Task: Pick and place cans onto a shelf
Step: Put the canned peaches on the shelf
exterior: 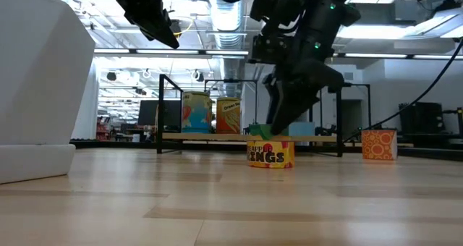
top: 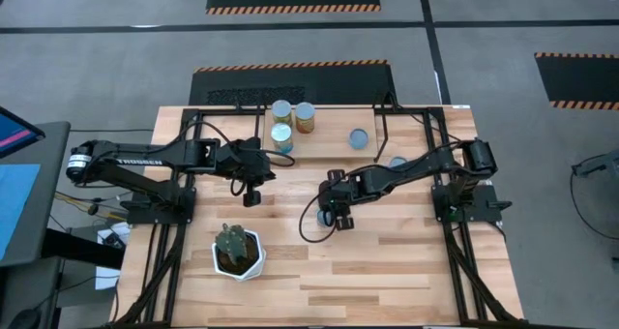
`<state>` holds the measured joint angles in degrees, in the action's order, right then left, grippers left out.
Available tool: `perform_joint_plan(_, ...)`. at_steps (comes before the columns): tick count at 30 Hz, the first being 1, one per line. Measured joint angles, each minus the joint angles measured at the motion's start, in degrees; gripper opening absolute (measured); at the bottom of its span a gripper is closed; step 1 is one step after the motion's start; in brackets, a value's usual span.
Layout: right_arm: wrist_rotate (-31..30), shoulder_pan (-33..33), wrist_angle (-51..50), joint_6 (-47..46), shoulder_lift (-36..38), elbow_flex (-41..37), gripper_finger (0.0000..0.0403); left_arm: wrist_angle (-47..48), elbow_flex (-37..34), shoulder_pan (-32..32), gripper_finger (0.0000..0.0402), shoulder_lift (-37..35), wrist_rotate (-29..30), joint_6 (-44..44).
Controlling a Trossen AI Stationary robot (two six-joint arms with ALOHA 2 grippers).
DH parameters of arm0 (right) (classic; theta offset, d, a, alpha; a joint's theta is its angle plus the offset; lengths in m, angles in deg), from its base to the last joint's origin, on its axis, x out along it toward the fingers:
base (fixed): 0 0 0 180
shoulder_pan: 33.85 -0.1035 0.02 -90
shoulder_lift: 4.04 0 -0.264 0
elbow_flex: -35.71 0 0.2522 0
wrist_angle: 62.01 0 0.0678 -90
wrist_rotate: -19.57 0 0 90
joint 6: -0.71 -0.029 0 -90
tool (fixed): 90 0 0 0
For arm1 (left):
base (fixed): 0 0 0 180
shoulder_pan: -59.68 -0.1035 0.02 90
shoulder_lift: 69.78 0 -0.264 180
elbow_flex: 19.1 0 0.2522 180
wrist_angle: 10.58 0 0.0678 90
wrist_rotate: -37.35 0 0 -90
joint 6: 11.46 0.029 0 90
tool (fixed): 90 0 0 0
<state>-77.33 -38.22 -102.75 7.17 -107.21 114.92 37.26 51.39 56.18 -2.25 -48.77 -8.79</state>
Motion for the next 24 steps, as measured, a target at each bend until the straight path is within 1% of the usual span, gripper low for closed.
perform_joint_plan(3,-1.8,0.0,0.2,-0.6,-0.1,-0.1,0.0145,0.0,0.0,0.0,0.0018,0.0,0.0,0.0)
perform_joint_plan(5,-2.5,0.0,0.1,-0.8,0.4,-0.2,0.0124,-0.1,0.0,0.0,0.0018,0.0,0.0,0.0)
perform_joint_plan(8,-2.8,0.3,-0.6,-1.5,0.8,-0.1,0.0074,-0.1,0.0,0.0,0.0018,0.0,0.0,0.0)
perform_joint_plan(10,-3.0,0.6,-1.1,-1.5,0.8,0.2,0.0031,-0.1,0.0,0.0,0.0018,0.0,0.0,0.0)
perform_joint_plan(11,-3.4,0.8,-1.2,-1.5,0.8,0.3,0.0018,-0.1,0.0,0.0,0.0018,0.0,0.0,-0.1)
perform_joint_plan(14,-5.0,1.3,-1.8,-1.7,0.8,0.5,0.0015,-0.1,0.0,0.0,0.0018,0.0,0.0,-0.1)
perform_joint_plan(17,-5.0,1.9,-6.0,-1.6,1.2,2.6,0.0008,0.0,0.0,0.0,0.0018,0.0,0.0,-0.1)
perform_joint_plan(20,-5.0,2.0,-9.4,-0.6,1.6,6.7,0.0007,0.1,0.0,0.0,0.0018,0.0,0.0,-0.1)
perform_joint_plan(23,-5.2,1.9,-15.6,2.1,2.3,11.0,0.0005,0.2,0.0,0.0,0.0018,0.0,0.0,-0.1)
perform_joint_plan(24,-5.4,2.2,-15.3,3.3,2.4,12.3,0.0005,0.3,0.0,0.0,0.0018,0.0,0.0,-0.1)
